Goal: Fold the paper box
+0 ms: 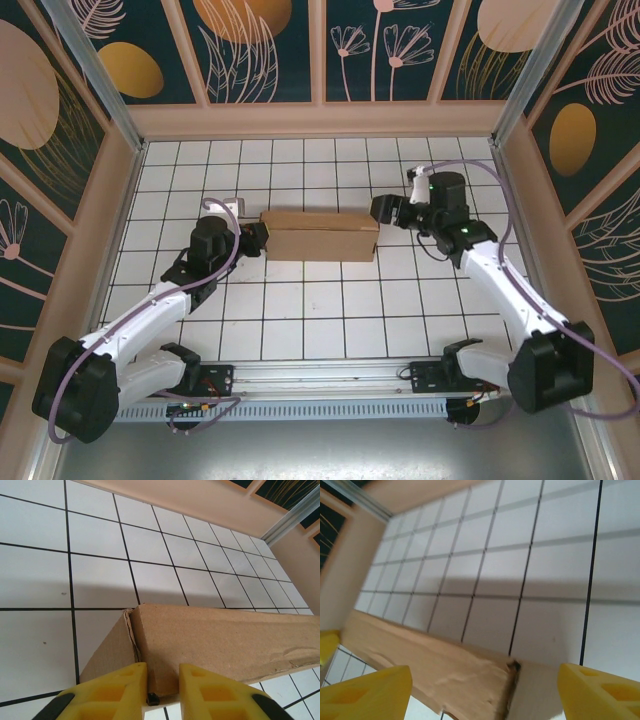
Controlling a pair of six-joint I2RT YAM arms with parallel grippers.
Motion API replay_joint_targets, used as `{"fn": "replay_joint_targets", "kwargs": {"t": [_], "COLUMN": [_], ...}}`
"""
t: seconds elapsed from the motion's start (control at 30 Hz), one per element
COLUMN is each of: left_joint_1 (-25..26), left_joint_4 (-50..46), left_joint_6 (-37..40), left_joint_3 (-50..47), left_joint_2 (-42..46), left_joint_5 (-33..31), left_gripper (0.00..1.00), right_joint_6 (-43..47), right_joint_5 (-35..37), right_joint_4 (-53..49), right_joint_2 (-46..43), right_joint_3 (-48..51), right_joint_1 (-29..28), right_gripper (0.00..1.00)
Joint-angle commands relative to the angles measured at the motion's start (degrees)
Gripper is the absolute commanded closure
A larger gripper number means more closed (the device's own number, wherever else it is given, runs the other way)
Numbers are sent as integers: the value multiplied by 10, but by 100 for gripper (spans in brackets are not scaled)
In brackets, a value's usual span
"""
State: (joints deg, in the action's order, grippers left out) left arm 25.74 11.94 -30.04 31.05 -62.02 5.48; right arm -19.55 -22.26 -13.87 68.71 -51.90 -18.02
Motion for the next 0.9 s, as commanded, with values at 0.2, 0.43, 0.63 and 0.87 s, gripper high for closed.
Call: {"fn": "replay_joint_targets", "kwargs": {"t": [0.2,0.43,0.63,0.87], "left_joint_1": [1,1,1,1], "left_joint_4": [-41,-7,49,171], "left_joint_6": [-9,-26,-38,-45], "left_joint_3": [-26,-31,-1,46], "left_joint_2": [-28,-26,-54,-120], "left_joint_5": [5,35,67,102], "left_gripper": [76,78,77,80], "right_joint_6": [-27,-42,-33,-37], "right_joint_5": [31,-11,-41,-53], "right_joint_4": [7,67,85,156], "right_joint_2": [41,48,68,95], "right_joint_3": [74,101,57,22], "right_joint_1": [-20,-23,-22,-22], "right_gripper": [51,70,82,82]}}
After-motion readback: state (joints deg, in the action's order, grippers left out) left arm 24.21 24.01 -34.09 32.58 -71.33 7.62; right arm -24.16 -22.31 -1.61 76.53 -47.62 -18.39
